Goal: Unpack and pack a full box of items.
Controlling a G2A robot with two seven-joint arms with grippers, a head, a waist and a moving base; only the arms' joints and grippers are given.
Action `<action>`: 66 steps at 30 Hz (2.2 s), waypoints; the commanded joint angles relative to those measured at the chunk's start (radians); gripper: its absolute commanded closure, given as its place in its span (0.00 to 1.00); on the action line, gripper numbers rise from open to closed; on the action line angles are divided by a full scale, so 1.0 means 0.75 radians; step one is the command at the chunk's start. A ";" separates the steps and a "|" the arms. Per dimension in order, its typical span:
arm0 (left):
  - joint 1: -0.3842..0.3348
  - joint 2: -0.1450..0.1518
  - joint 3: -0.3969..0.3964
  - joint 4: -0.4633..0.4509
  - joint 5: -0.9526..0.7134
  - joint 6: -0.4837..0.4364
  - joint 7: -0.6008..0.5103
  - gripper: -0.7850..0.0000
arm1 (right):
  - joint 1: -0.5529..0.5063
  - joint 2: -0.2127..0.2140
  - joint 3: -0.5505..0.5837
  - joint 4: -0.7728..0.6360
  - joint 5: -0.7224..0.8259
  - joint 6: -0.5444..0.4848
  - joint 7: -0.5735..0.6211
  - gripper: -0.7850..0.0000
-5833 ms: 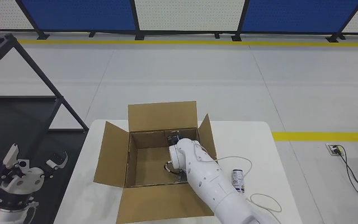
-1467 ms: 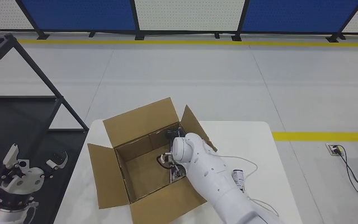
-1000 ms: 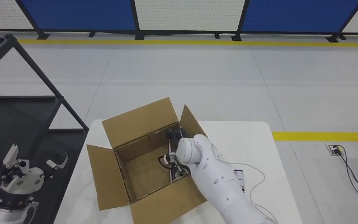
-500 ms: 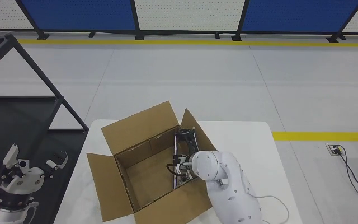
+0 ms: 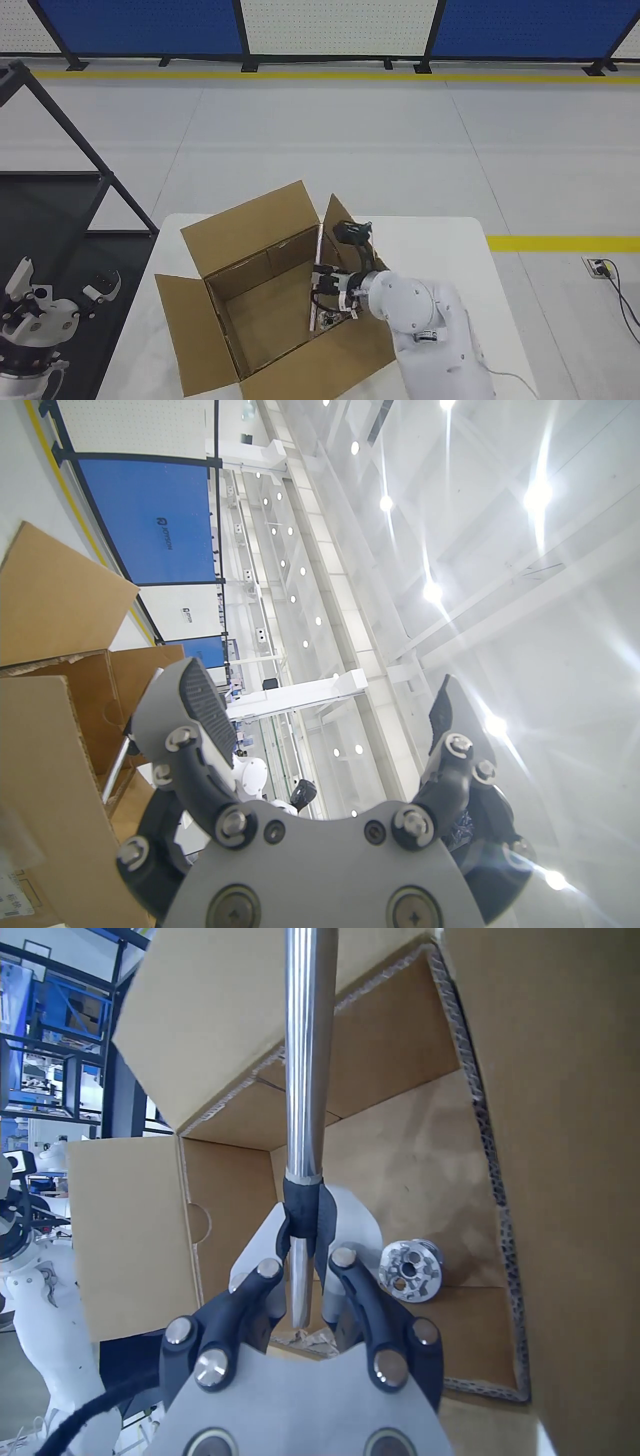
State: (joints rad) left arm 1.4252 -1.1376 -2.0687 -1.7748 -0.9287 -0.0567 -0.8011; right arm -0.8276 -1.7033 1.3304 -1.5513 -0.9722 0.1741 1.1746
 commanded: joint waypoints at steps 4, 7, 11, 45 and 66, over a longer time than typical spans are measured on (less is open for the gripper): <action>0.000 0.000 0.000 0.000 0.000 0.000 0.000 0.00 | -0.001 0.000 -0.001 -0.006 -0.001 0.001 -0.001 1.00; 0.000 0.000 0.000 0.000 0.000 0.000 0.000 0.00 | -0.001 0.000 -0.001 -0.006 -0.001 0.001 -0.001 1.00; 0.000 0.000 0.000 0.000 0.000 0.000 0.000 0.00 | -0.001 0.000 -0.001 -0.006 -0.001 0.001 -0.001 1.00; 0.000 0.000 0.000 0.000 0.000 0.000 0.000 0.00 | -0.172 0.047 0.101 -0.443 0.415 -0.192 0.111 1.00; 0.000 0.000 0.000 0.000 0.000 0.000 0.000 0.00 | -0.172 0.047 0.101 -0.443 0.415 -0.192 0.111 1.00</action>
State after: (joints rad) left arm 1.4252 -1.1376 -2.0687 -1.7748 -0.9287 -0.0567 -0.8011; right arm -0.9564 -1.6683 1.4063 -1.8833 -0.6611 0.0304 1.2575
